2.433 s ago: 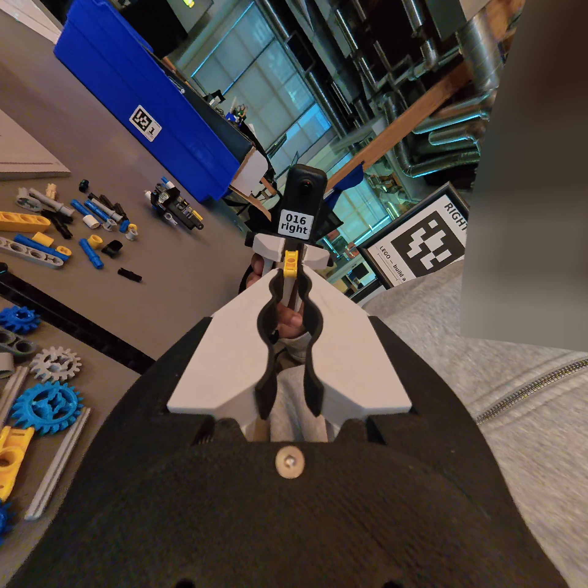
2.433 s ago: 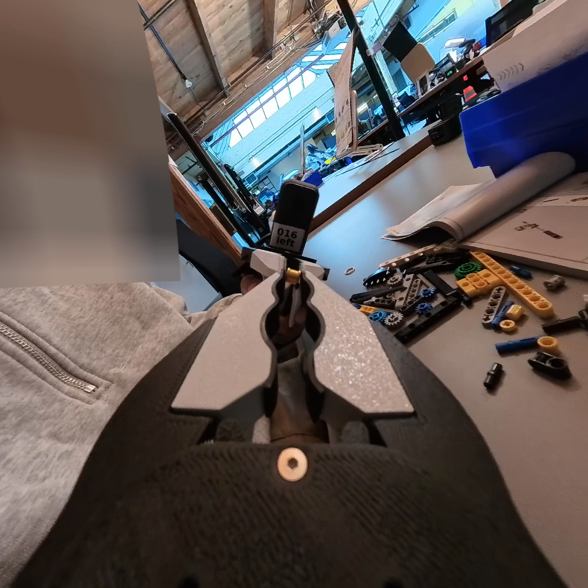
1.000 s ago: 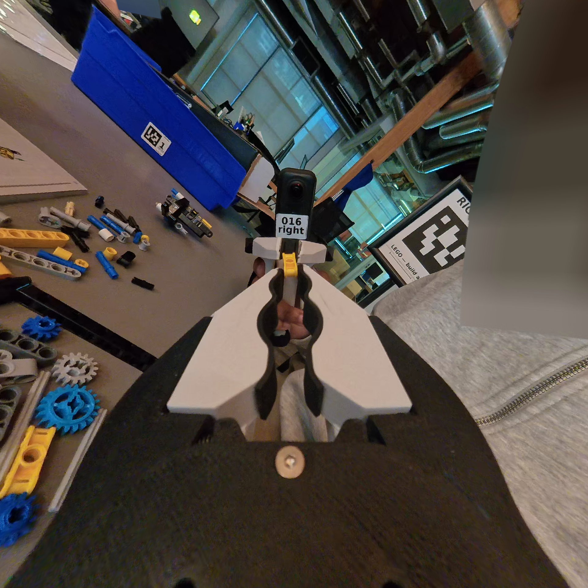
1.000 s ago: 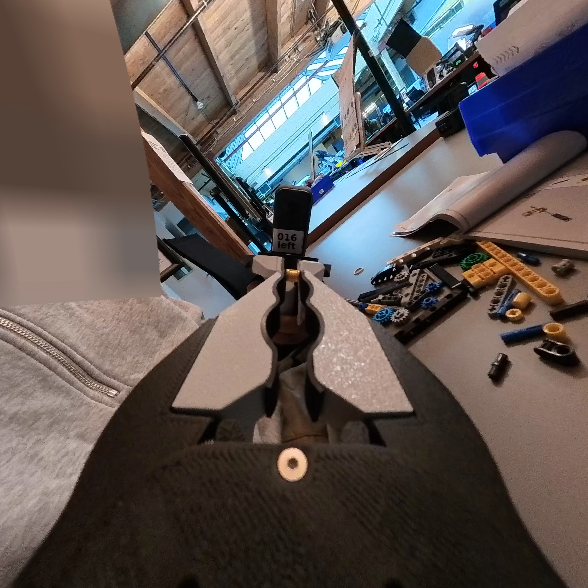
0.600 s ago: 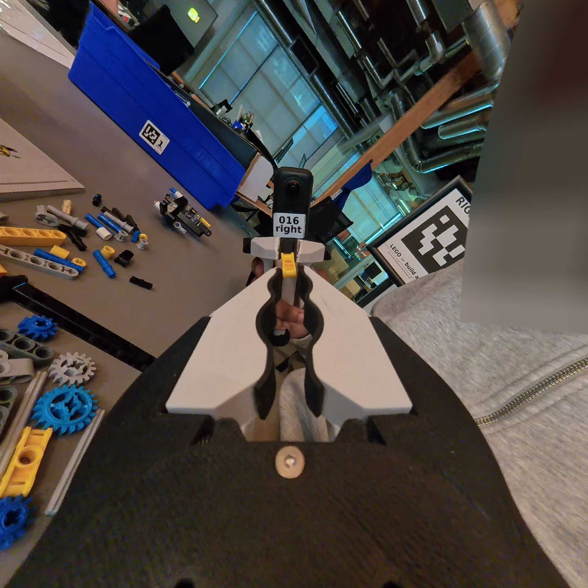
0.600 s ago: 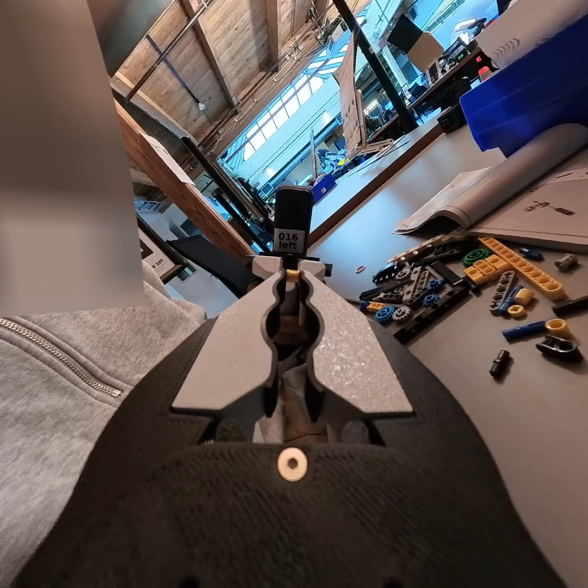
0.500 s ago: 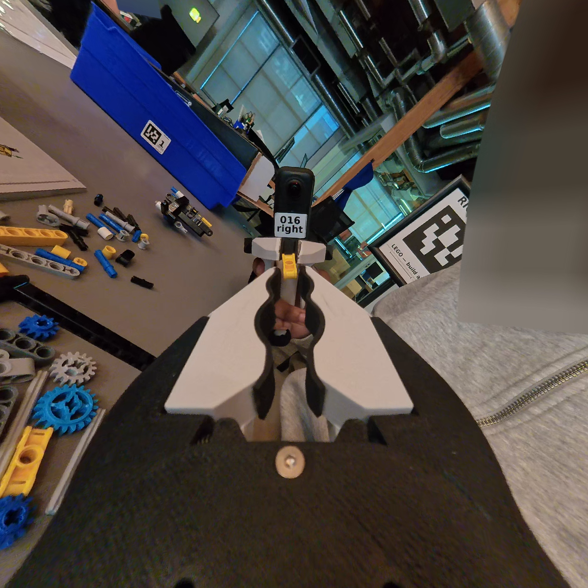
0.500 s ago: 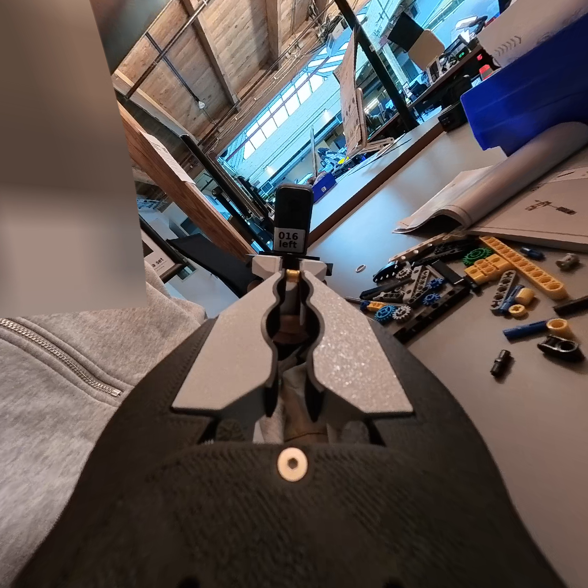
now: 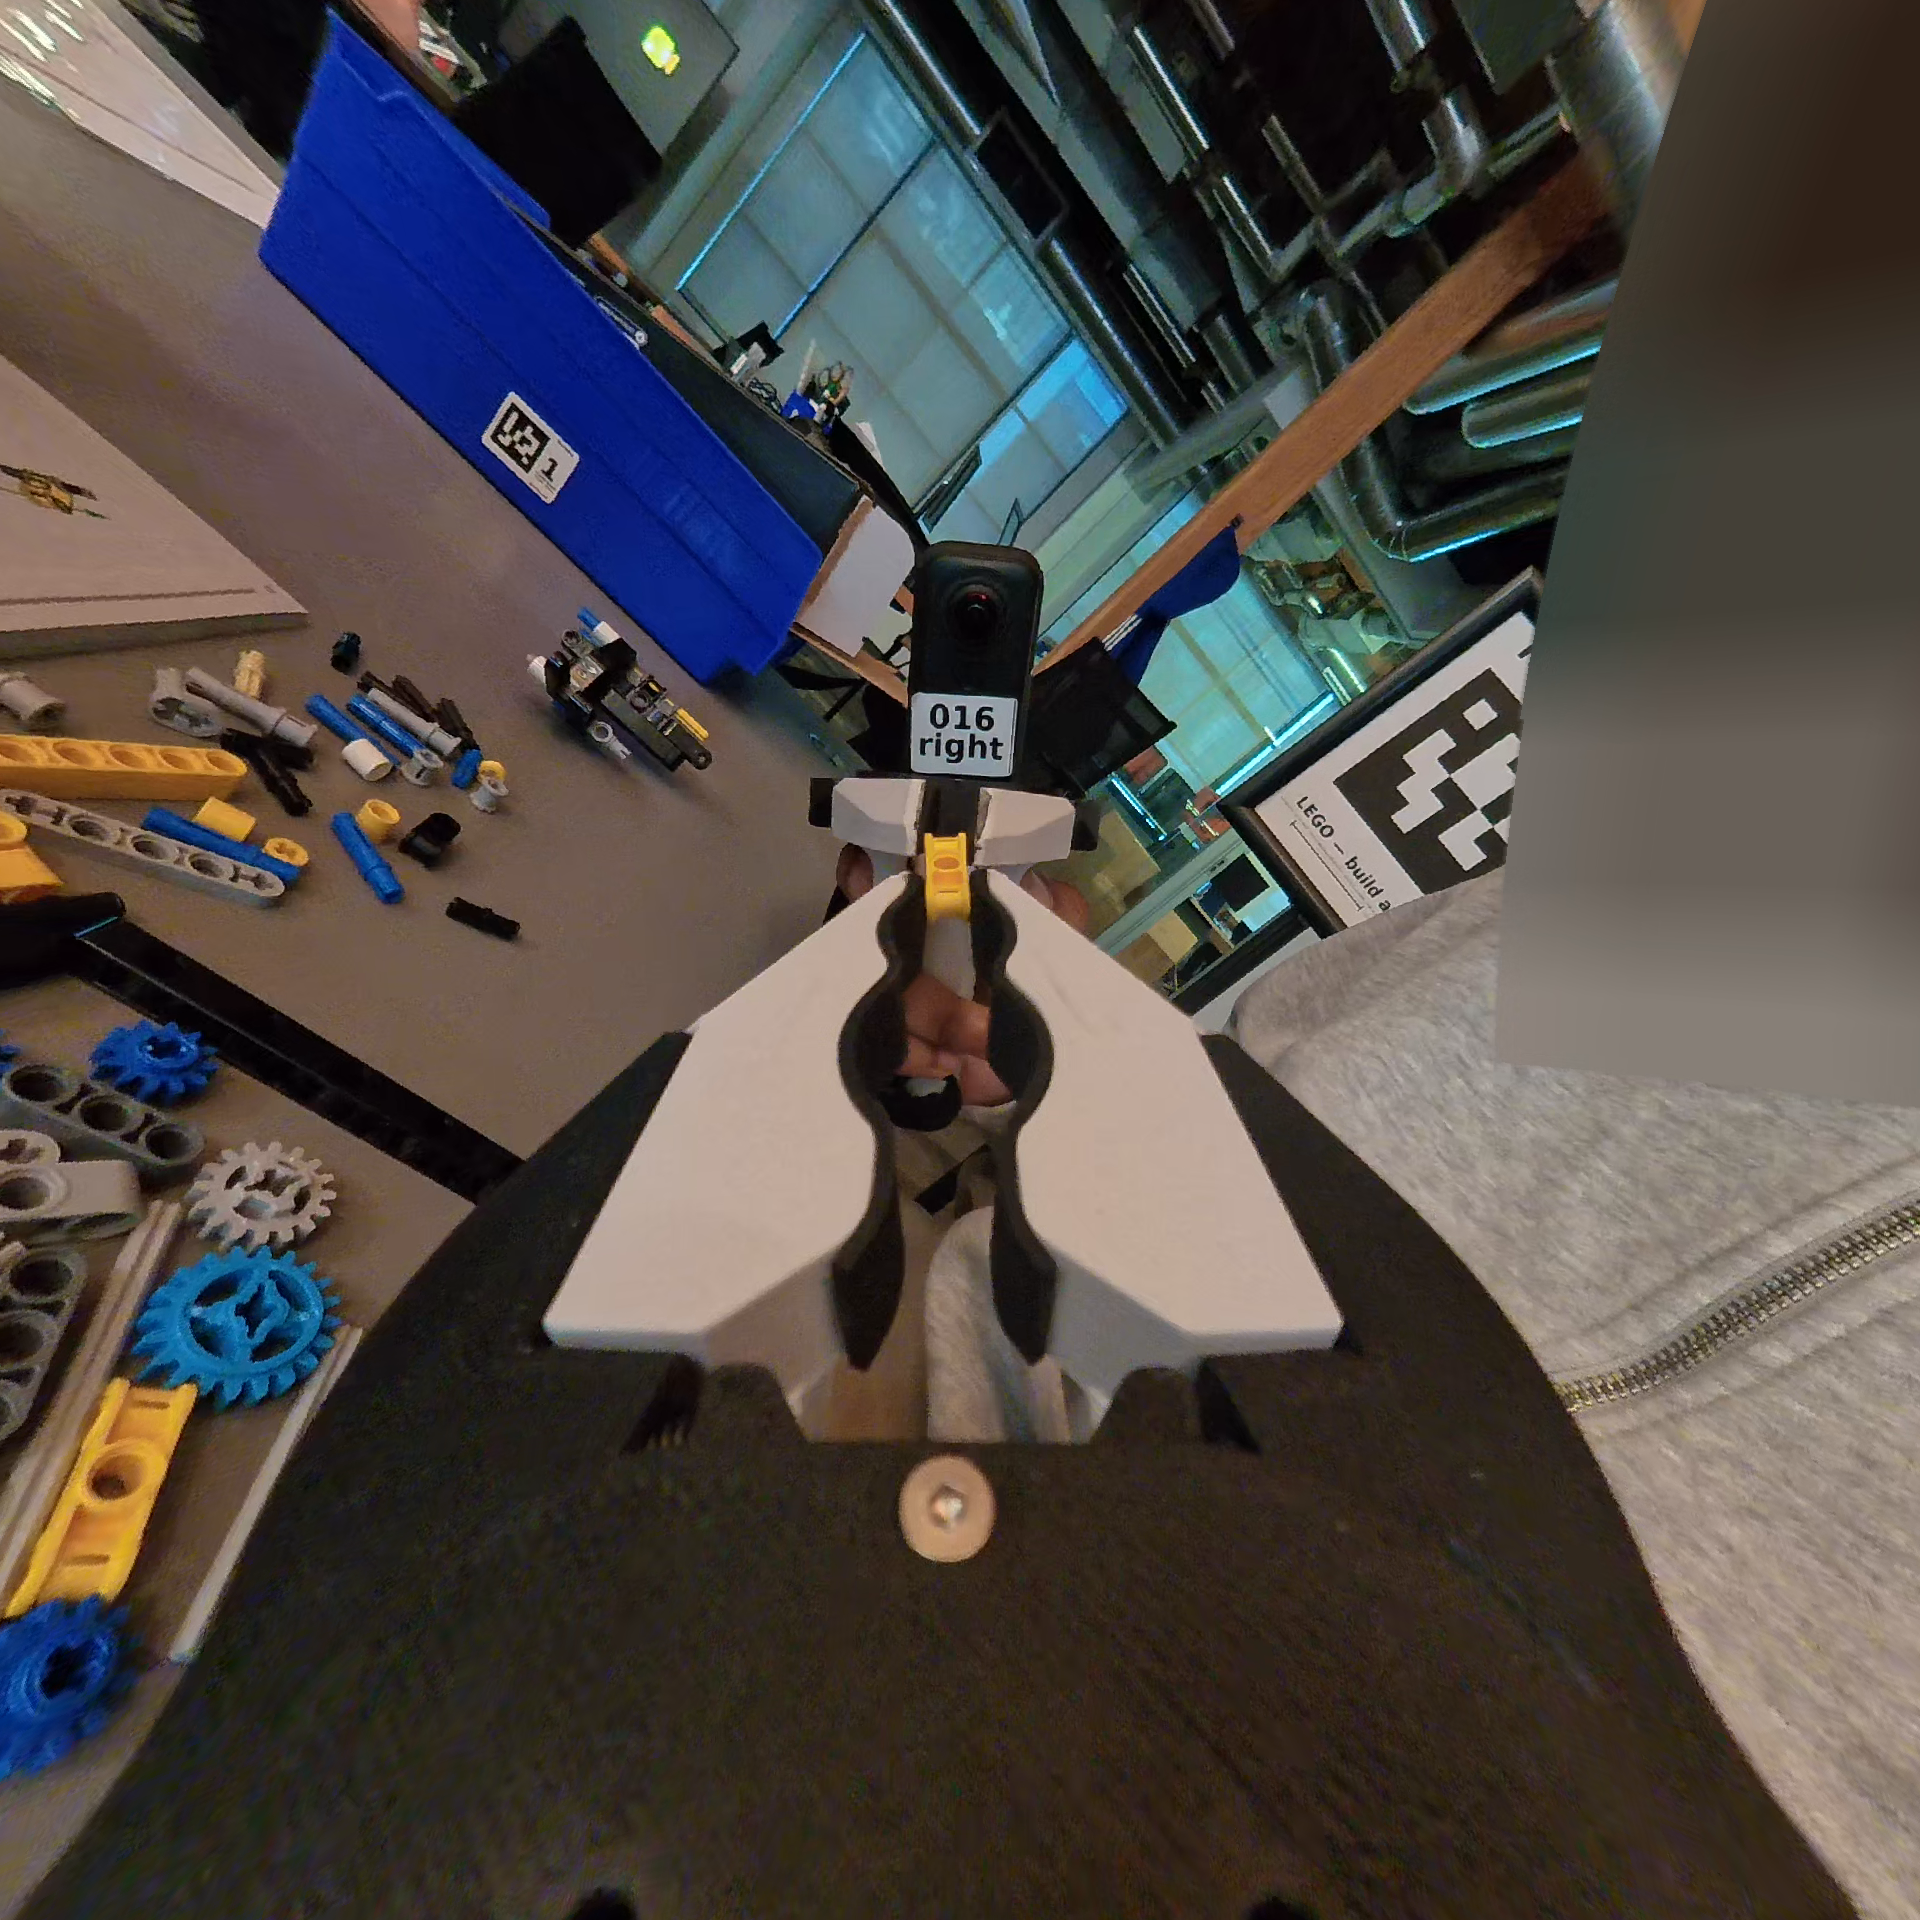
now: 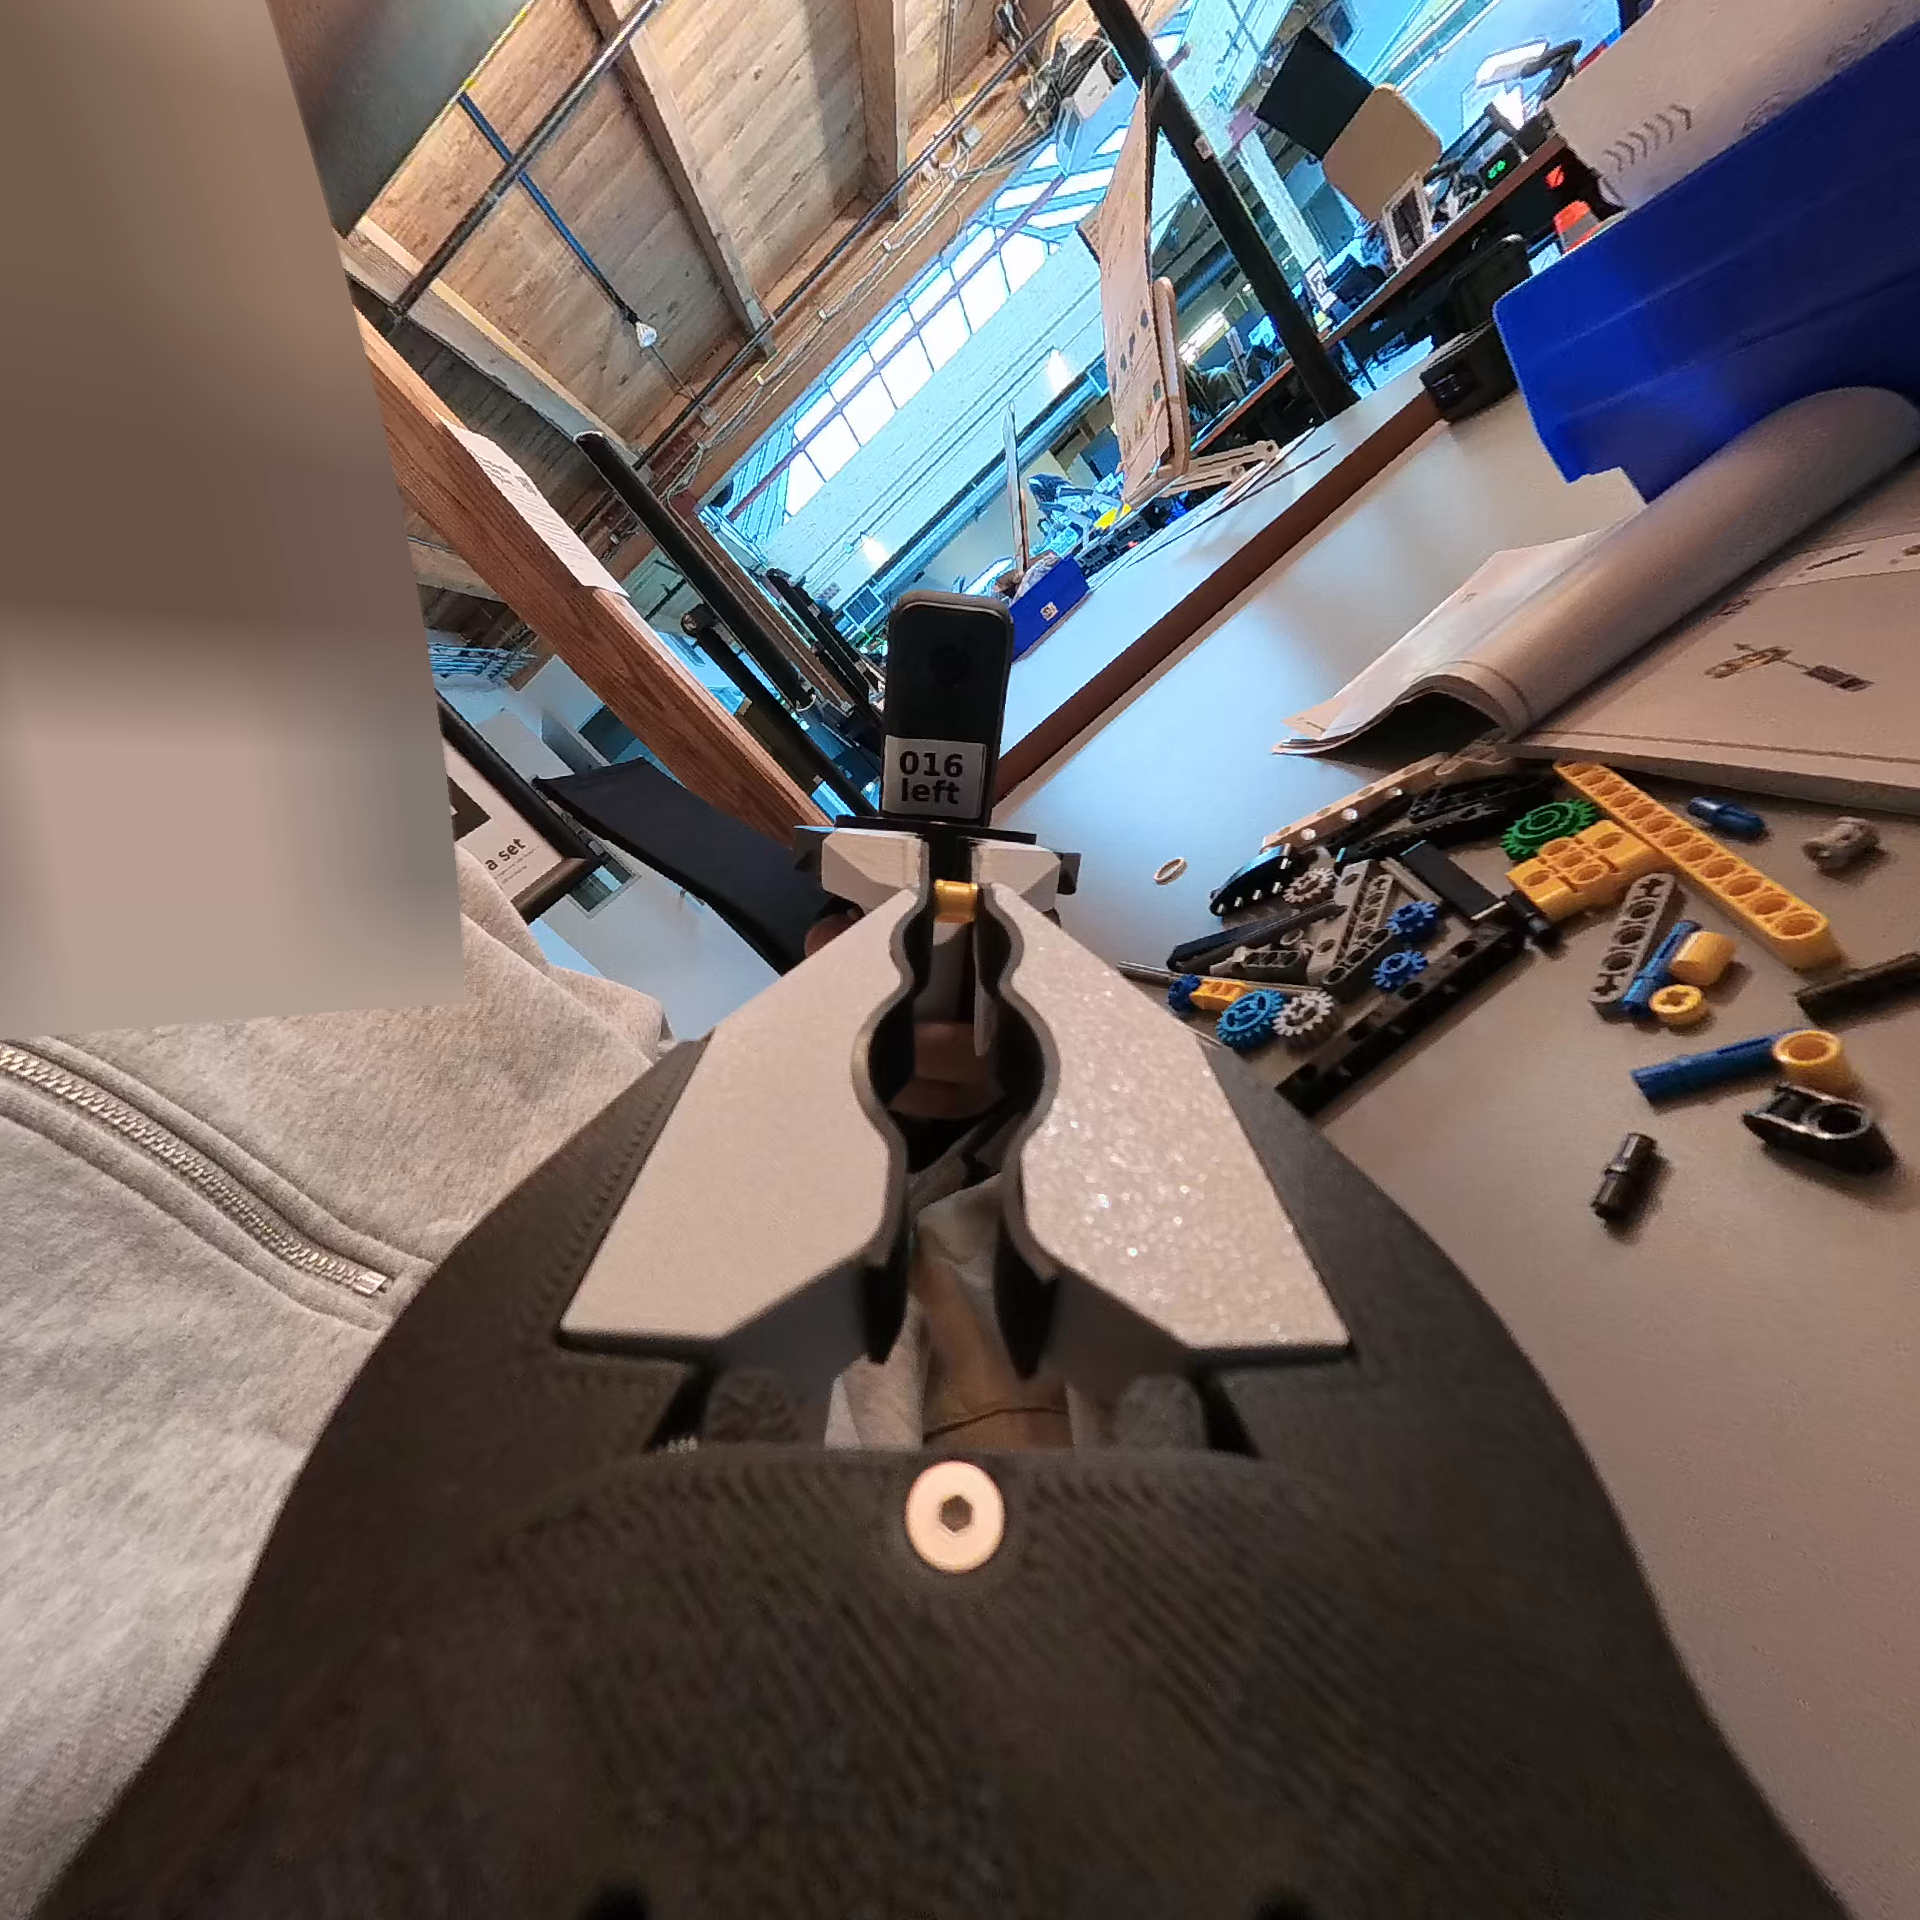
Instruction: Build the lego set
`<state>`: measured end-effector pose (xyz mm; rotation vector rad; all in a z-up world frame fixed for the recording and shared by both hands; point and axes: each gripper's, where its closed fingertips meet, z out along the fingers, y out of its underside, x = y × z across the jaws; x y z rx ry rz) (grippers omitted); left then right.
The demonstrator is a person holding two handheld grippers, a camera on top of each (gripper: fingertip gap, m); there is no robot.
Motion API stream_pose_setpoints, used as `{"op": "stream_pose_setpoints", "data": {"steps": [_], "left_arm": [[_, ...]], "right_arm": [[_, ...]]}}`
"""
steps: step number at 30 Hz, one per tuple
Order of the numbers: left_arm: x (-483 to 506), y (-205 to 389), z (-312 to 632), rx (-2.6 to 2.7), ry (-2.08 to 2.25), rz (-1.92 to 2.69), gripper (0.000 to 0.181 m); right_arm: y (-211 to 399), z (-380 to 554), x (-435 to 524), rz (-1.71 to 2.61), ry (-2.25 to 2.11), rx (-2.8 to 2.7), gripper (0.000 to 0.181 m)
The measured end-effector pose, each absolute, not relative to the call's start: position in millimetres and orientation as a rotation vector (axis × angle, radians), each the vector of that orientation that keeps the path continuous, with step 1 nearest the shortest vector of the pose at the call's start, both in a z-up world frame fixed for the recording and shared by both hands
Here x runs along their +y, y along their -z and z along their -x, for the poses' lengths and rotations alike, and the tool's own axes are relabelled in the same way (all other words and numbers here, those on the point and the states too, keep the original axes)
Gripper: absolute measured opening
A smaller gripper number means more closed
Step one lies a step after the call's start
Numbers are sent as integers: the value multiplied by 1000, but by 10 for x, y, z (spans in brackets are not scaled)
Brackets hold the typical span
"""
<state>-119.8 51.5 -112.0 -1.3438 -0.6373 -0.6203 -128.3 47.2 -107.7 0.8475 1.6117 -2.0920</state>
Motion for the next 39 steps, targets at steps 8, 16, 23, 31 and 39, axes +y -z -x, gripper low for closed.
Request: {"op": "stream_pose_setpoints", "data": {"steps": [8,16,23,31,39], "left_arm": [[519,1132,1209,-639,603,1353,7],[477,1103,1276,-656,582,1321,7],[431,1093,1348,-683,567,1289,7],[412,1114,1401,-712,551,1281,7],[409,1127,1413,-722,552,1281,7]], "right_arm": [[1084,1297,468,-857,2099,1612,5],[1071,1387,541,-931,2147,1592,6],[1116,1473,624,-995,2164,1604,6],[1242,1425,498,-968,2131,1870,6],[1258,1411,469,-961,2115,1898,7]]}}
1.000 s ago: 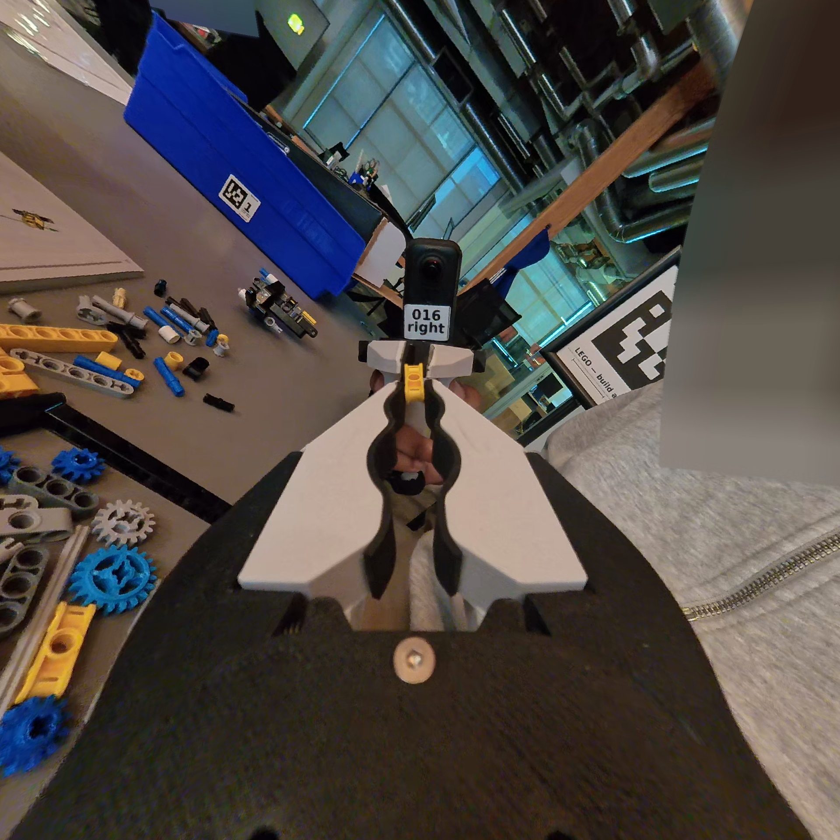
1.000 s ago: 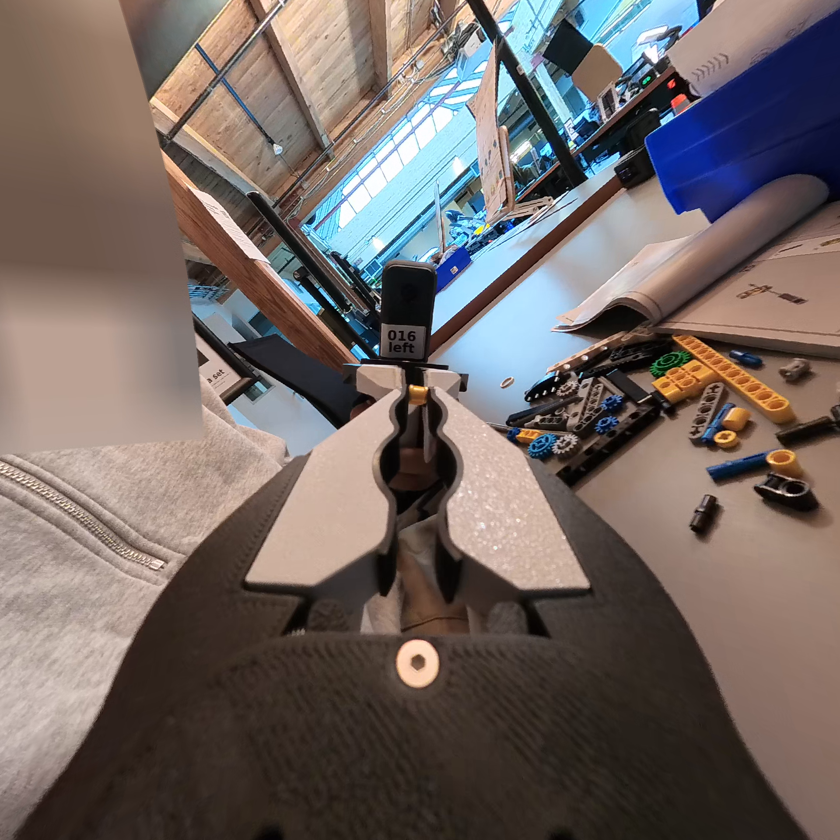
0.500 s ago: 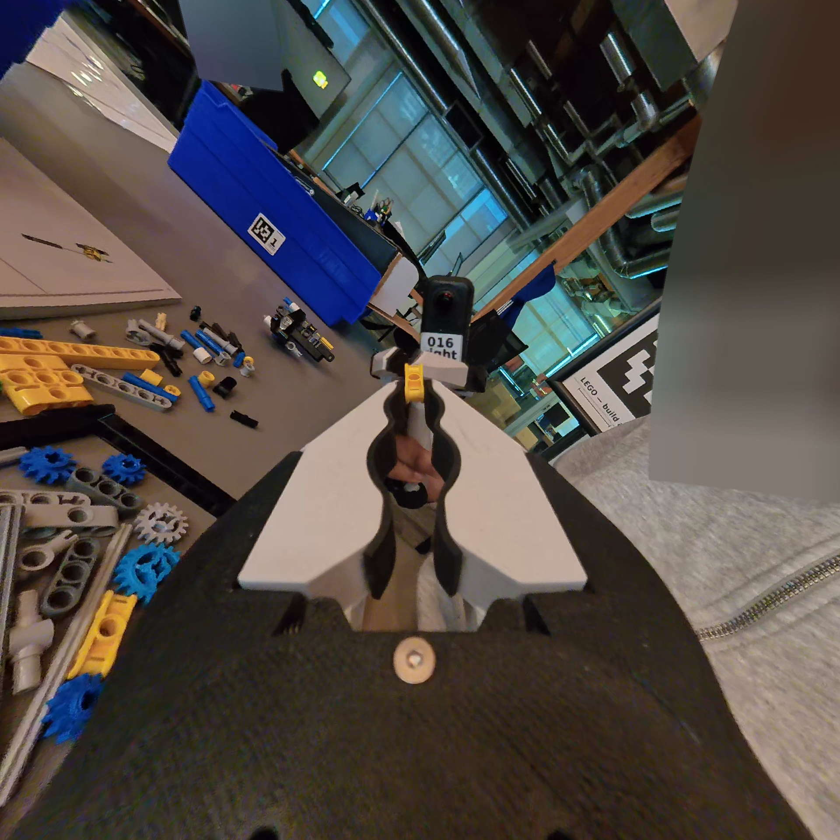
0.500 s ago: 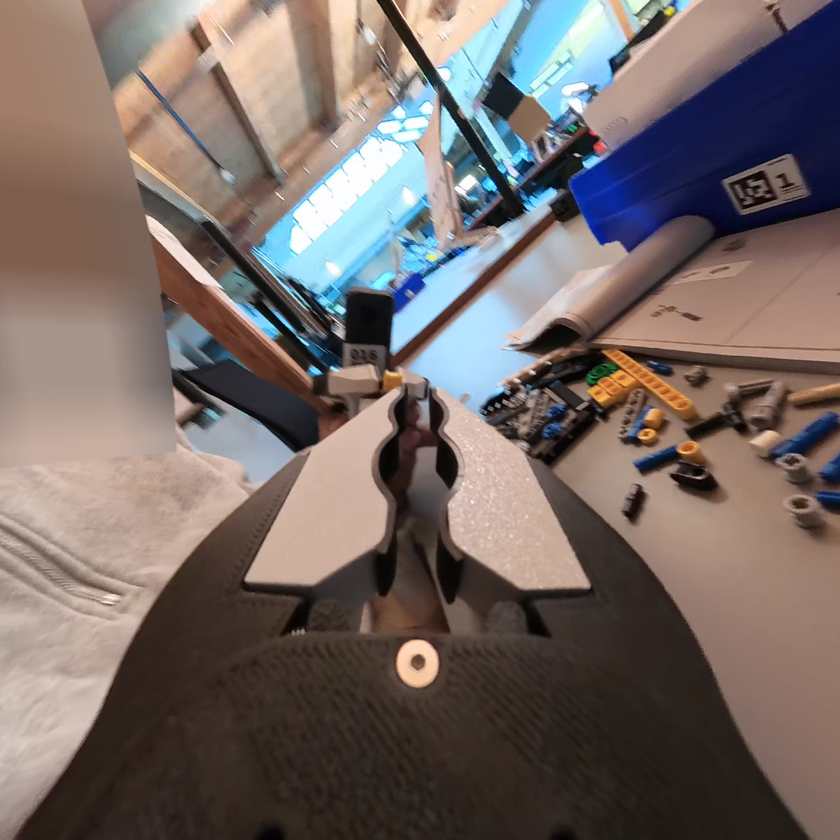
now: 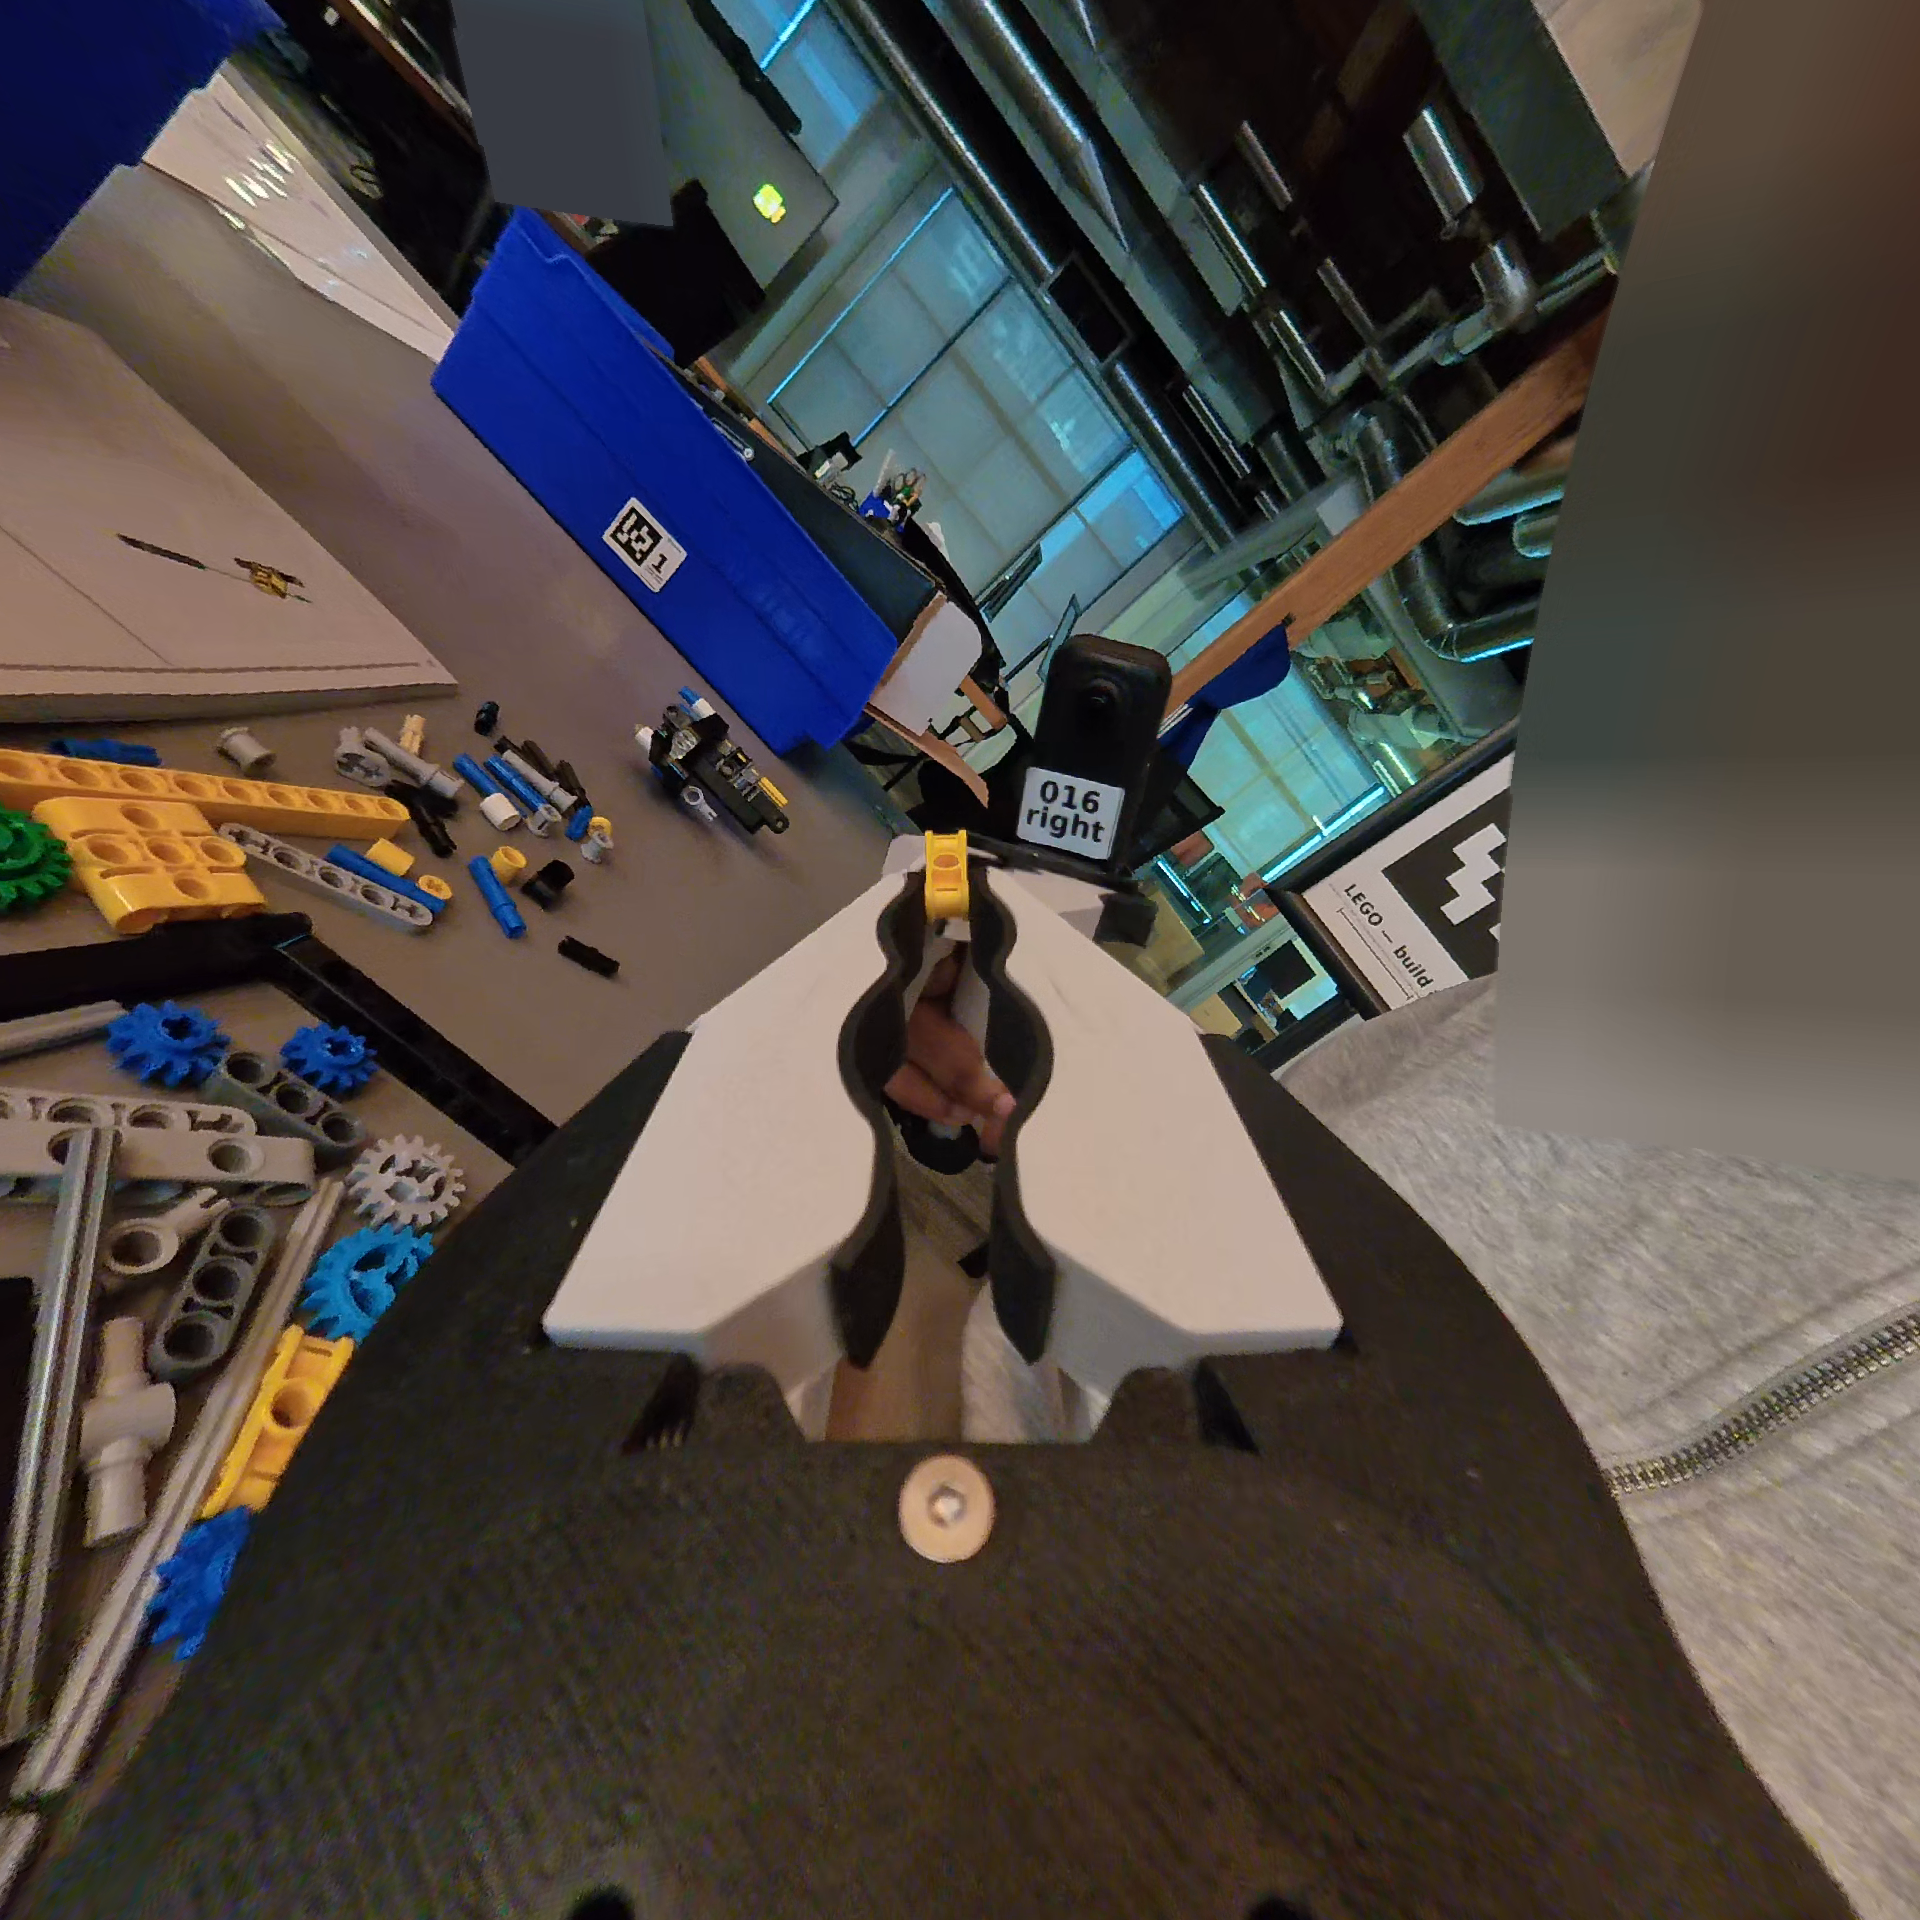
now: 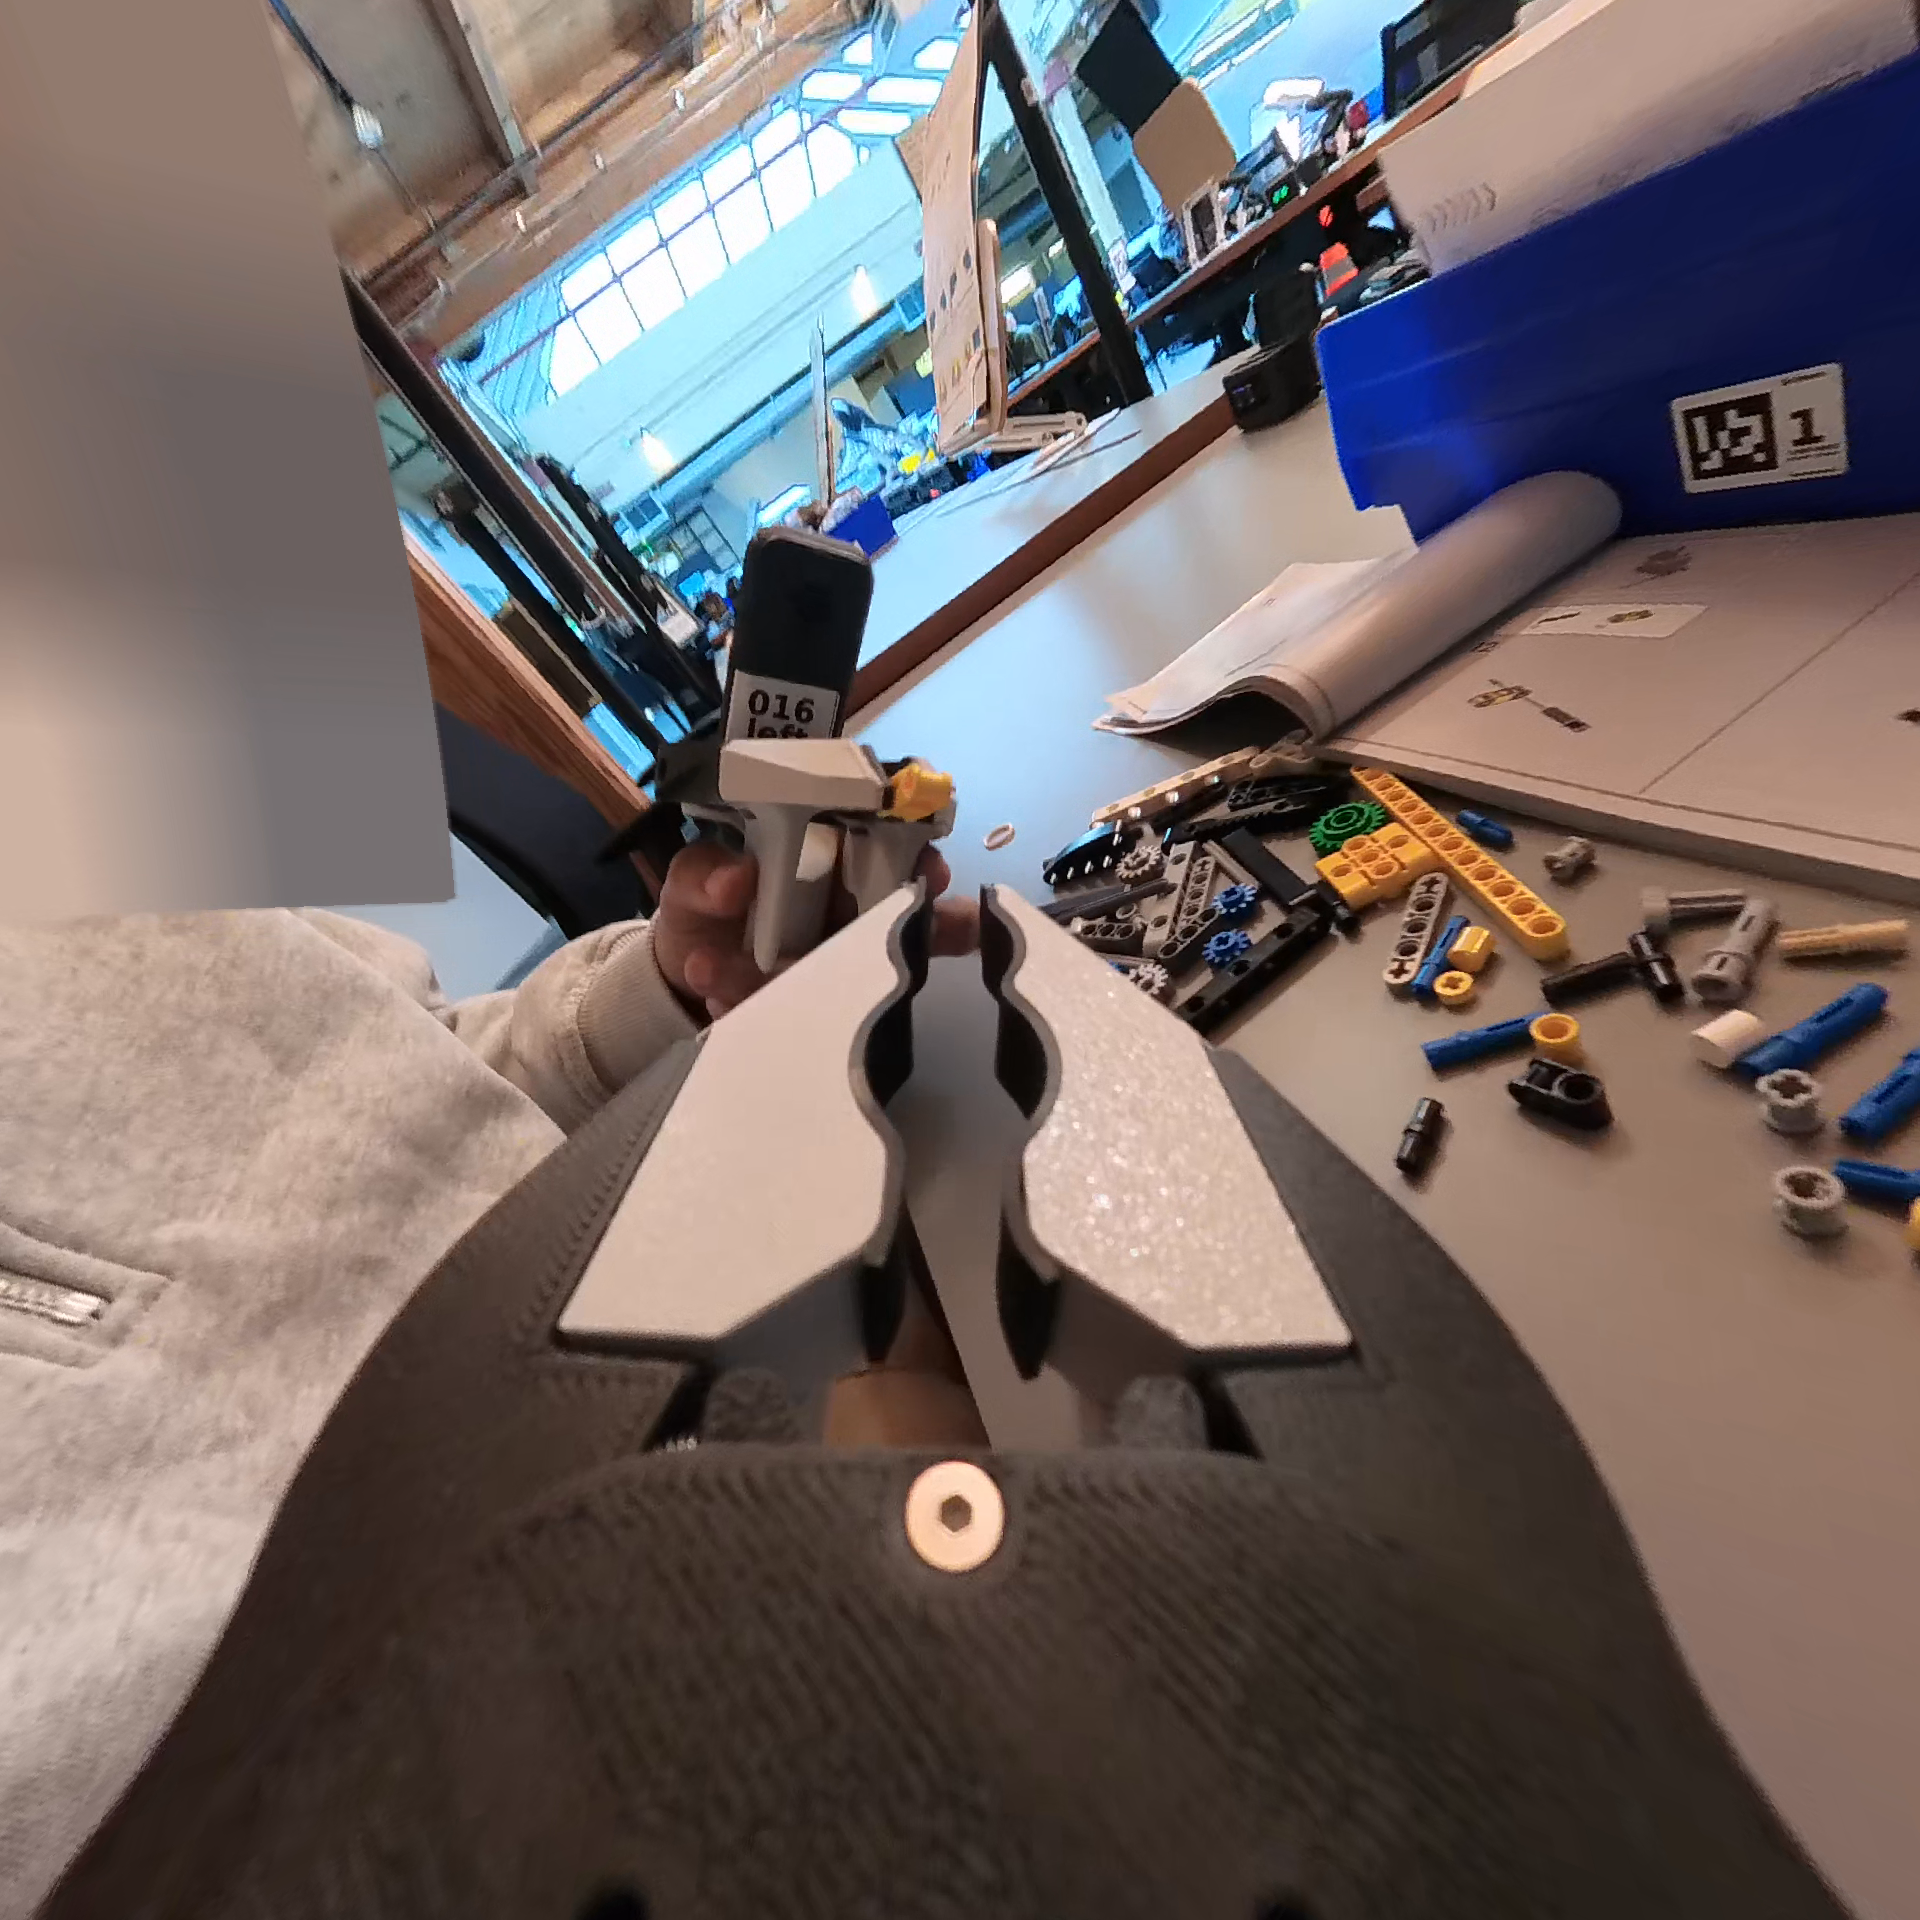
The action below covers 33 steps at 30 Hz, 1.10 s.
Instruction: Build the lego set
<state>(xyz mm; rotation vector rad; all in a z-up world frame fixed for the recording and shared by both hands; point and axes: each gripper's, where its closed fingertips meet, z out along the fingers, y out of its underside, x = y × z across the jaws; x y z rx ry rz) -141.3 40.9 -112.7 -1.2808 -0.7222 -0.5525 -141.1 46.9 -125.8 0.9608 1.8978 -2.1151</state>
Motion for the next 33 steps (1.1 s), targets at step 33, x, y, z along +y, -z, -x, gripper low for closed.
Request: {"op": "stream_pose_setpoints", "data": {"steps": [33], "left_arm": [[397,1153,1450,-751,565,1271,7]], "right_arm": [[1268,1433,494,-984,2108,1882,7]]}}
